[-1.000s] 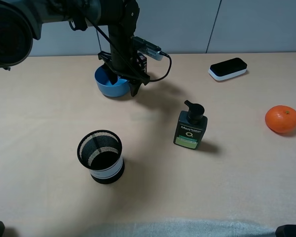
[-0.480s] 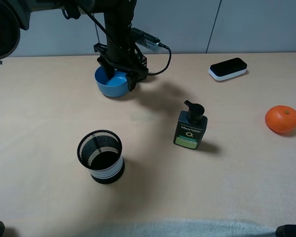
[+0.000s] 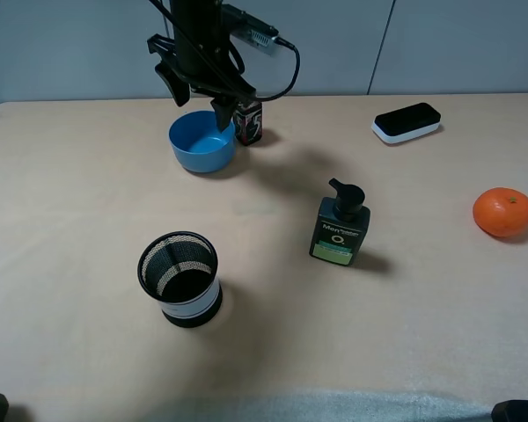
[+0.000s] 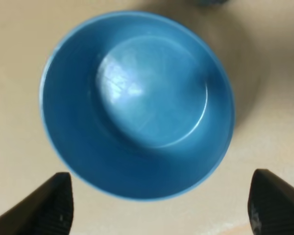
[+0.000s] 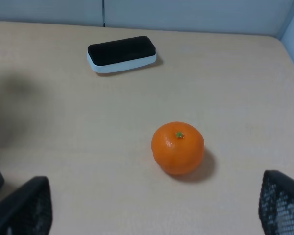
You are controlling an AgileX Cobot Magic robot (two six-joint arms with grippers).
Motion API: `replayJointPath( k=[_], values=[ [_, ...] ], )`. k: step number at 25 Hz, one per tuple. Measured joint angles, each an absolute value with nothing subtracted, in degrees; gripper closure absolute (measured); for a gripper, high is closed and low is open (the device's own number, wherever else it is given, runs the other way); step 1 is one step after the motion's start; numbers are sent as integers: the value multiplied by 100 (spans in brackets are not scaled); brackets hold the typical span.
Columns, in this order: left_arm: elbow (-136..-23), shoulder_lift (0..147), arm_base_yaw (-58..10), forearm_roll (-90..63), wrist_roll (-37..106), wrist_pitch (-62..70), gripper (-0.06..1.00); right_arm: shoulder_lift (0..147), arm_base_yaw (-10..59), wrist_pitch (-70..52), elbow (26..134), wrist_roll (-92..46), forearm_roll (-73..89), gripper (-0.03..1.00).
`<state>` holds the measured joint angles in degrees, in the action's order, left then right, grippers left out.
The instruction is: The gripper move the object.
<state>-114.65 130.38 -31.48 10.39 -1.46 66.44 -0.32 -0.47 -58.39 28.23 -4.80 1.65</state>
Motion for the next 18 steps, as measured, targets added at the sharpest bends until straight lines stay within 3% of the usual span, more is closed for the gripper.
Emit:
replayJointPath(
  k=[18],
  values=[
    [-9651,11653,-3148,1073,-382,6506,22,-32,-47,-5839,2823,-475,165,33]
  ],
)
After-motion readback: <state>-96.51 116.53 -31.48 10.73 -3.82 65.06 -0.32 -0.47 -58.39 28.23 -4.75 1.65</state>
